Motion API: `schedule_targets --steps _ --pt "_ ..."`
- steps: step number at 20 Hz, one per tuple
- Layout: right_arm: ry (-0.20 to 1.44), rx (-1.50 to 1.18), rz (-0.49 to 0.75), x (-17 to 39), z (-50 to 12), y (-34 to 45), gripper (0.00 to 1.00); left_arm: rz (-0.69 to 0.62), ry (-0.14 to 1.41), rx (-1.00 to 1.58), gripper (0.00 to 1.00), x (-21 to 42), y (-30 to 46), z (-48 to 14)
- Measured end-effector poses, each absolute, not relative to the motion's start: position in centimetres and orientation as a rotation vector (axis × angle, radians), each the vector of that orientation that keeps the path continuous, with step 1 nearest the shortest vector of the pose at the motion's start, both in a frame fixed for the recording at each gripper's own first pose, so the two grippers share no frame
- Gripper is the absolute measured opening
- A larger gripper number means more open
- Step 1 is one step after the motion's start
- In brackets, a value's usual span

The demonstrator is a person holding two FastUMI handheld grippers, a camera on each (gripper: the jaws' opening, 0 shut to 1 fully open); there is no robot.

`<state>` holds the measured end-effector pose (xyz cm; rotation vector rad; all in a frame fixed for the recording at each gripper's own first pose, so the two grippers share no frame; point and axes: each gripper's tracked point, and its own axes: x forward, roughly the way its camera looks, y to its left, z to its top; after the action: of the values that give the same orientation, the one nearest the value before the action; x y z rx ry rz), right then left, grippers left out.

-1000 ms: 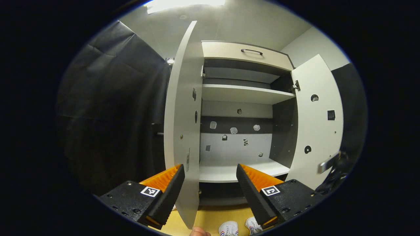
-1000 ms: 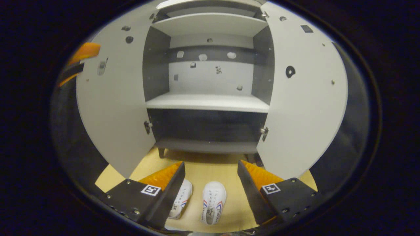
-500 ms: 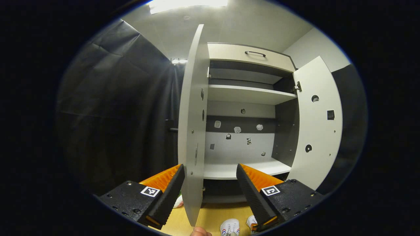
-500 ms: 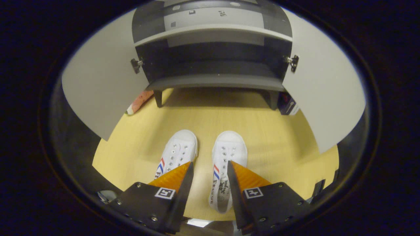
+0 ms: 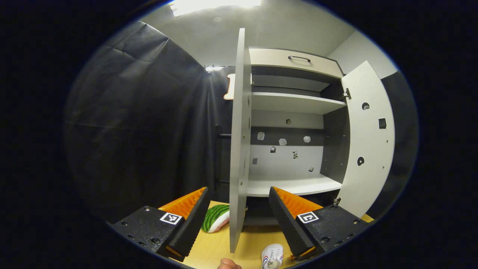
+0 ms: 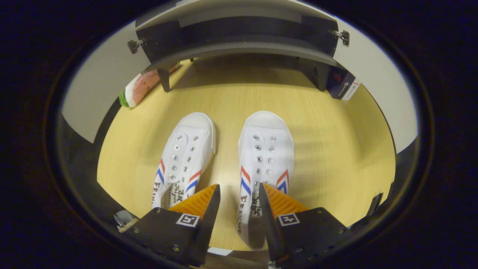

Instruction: Grab one shoe with the right hand and put it into the shoe cabinet, grab the other shoe with the left hand and put it into the shoe cabinet; then close the right door with the right hand and the left door with the left hand.

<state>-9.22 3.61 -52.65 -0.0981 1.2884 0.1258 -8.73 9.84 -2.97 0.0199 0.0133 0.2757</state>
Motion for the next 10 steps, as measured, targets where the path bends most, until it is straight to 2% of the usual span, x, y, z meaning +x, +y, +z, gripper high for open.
schedule_targets --steps 7,9,10 --pt "1.321 -0.249 0.112 -9.5 -54.2 3.7 0.61 0.302 0.024 0.003 0.96 -8.7 10.4 -3.7" --pt "1.308 -0.333 0.141 -9.7 -54.2 3.9 0.63 0.303 0.024 -0.010 0.96 -8.5 10.4 -3.9" --pt "1.281 -0.437 0.108 -8.7 -52.9 2.8 0.62 0.306 0.028 -0.016 0.97 -8.6 10.4 -4.0"
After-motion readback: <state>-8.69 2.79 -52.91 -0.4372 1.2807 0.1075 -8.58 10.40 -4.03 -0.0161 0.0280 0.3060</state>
